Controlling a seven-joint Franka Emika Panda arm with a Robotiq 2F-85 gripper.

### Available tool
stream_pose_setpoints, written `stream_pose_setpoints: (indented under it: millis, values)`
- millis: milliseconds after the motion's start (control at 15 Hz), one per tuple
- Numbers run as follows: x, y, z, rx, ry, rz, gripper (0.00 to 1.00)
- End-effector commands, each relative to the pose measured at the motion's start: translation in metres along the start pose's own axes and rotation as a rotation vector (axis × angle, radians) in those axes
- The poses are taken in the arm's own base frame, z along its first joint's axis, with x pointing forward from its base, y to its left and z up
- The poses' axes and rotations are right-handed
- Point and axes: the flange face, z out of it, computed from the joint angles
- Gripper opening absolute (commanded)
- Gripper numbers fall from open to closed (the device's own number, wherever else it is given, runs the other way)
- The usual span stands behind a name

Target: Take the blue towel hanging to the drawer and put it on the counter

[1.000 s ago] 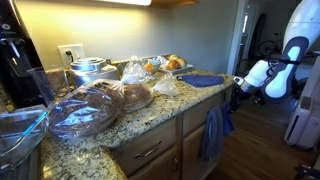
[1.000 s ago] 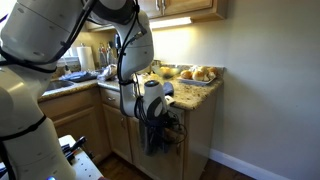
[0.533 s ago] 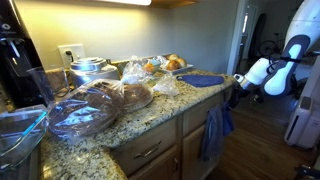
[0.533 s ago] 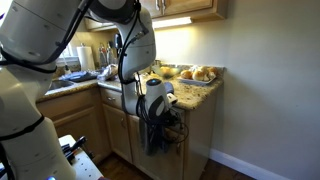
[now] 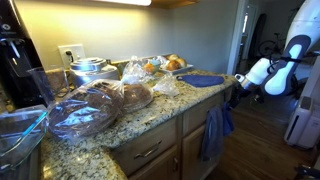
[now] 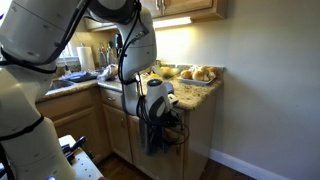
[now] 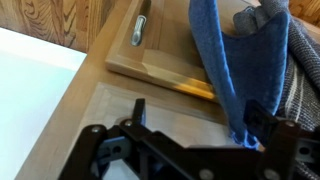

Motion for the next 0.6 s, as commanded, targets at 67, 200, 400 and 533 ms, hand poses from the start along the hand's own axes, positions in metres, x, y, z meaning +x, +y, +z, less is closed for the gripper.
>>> stream_pose_setpoints:
  millis: [67, 200, 400, 533]
  values:
    - [-0.016, -0.002, 0.005, 0.029, -0.009, 0.032, 1.00]
    - [-0.019, -0.004, 0.010, 0.041, -0.011, 0.038, 1.00]
    - [-0.019, -0.007, 0.018, 0.057, -0.006, 0.041, 1.00]
    - [-0.019, -0.009, 0.020, 0.063, -0.006, 0.041, 0.73]
